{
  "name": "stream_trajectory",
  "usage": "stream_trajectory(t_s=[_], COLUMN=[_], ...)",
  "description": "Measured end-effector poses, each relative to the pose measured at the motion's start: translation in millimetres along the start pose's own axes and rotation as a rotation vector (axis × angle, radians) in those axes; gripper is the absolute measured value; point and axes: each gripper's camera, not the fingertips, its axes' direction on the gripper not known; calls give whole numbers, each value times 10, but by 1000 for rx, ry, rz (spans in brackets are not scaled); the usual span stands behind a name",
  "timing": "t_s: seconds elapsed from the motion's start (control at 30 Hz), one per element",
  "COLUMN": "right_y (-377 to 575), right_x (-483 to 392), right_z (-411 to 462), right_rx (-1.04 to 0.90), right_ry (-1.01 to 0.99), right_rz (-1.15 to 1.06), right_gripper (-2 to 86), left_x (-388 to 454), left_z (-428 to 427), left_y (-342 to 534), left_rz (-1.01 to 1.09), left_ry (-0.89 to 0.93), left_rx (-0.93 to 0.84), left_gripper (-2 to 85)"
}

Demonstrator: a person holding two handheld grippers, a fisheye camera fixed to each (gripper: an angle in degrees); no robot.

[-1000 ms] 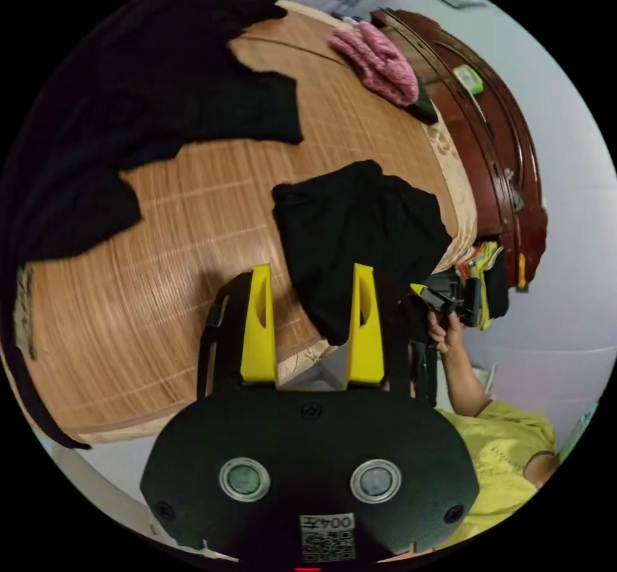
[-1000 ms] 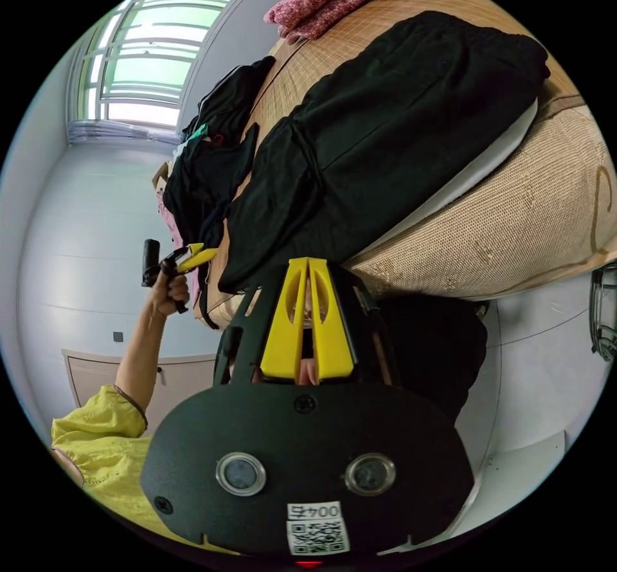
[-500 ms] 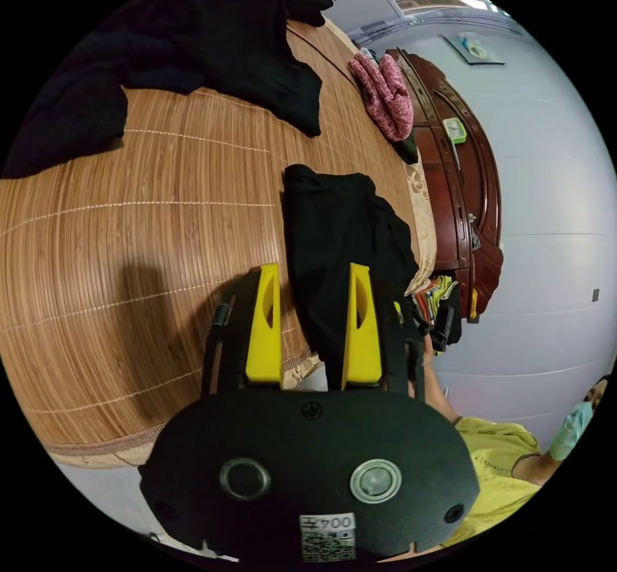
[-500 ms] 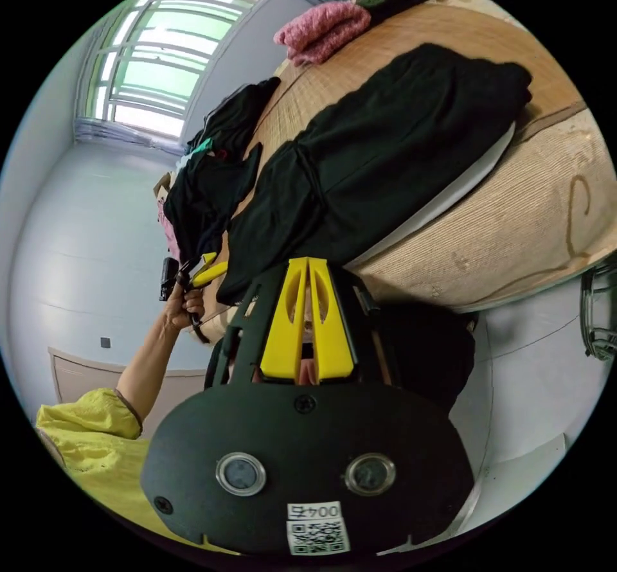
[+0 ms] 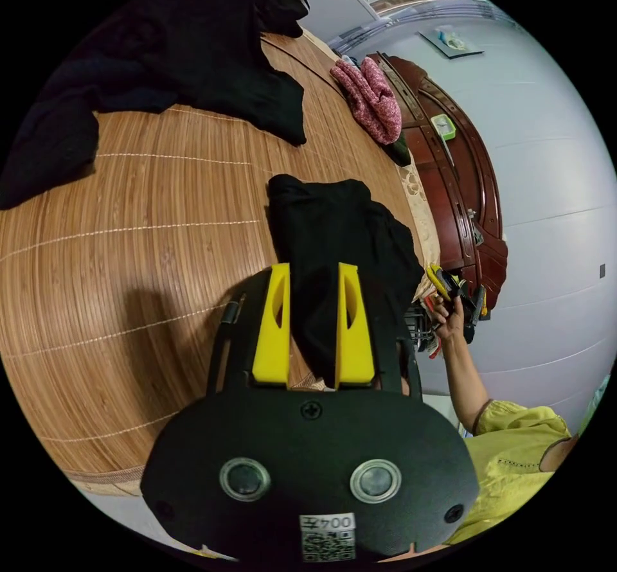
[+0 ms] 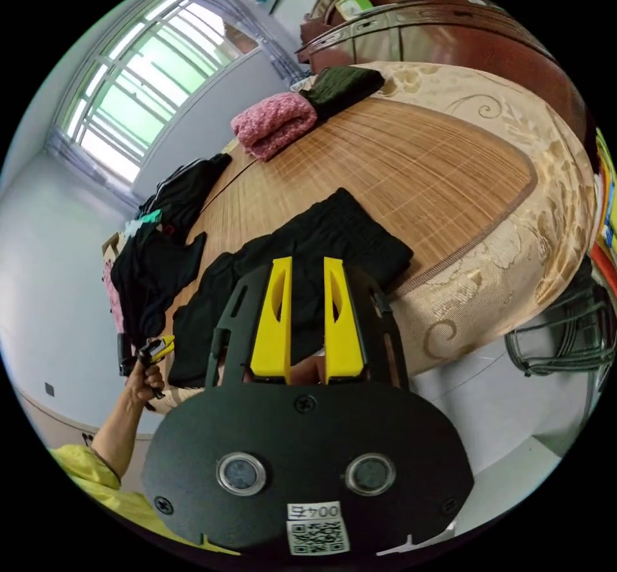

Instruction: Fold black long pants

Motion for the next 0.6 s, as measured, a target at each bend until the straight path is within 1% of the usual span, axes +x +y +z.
stream_trajectory(t_s=[0.1,0.17,0.23,0.33,0.5,0.6], right_y=[-87,-156,-175,-180,-206,-276], right_x=[-108,-113,-152,-332,-563,-673], right_z=[208,441,595,726,976,938], right_rx=[-47,-146,-200,-204,-272,-207], right_ry=[45,59,83,112,37,17], right_rz=[-20,8,12,-50,-93,-109], right_gripper=[85,64,53,46,26,6], left_x=[91,112,112,101,25,12], left_z=[-1,-44,-139,-351,-830,-1090], left_y=[92,166,274,421,688,857], left_rz=[28,16,-9,-16,-11,-5], left_ry=[-72,-71,-67,-104,-151,-117], left_rx=[-2,22,49,69,78,71], left_gripper=[41,30,23,19,19,25])
